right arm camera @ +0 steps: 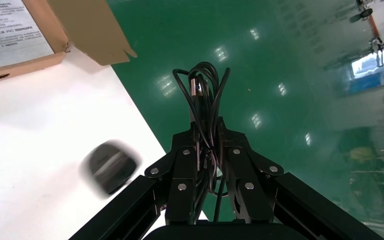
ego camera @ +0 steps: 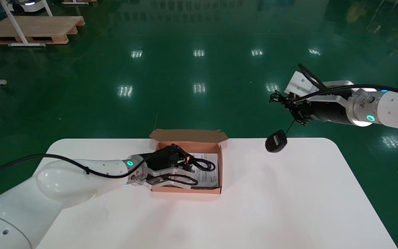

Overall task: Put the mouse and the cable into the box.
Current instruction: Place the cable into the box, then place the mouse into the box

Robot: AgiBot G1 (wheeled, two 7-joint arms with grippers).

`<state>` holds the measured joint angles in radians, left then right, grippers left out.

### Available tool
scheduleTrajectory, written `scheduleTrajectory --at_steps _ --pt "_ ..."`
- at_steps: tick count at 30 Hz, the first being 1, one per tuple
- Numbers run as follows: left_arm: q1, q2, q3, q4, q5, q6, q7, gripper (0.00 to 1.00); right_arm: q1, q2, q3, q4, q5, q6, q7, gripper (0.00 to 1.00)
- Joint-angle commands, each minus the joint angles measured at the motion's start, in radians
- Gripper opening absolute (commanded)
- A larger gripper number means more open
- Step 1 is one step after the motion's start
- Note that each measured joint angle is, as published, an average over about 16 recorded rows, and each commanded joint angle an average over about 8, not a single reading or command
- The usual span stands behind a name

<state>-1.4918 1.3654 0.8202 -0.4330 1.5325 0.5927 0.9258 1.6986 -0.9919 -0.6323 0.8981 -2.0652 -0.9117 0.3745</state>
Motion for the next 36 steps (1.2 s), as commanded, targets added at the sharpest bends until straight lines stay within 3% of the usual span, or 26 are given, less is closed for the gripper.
scheduleTrajectory --at_steps 1,25,36 --pt "-0.001 0.000 0.002 0.002 -0.004 0.000 0.000 1.00 0.000 0.000 0.000 0.000 0.000 0.000 0.000 0.00" --pt "-0.002 -0.015 -0.009 -0.021 0.008 0.003 -0.011 1.00 -0.002 0.000 -0.001 0.005 0.002 -0.001 -0.004 0.00" --pt "-0.077 -0.114 -0.047 0.013 -0.001 -0.134 -0.126 1.00 -0.025 -0.002 -0.008 0.048 0.021 -0.010 -0.040 0.00"
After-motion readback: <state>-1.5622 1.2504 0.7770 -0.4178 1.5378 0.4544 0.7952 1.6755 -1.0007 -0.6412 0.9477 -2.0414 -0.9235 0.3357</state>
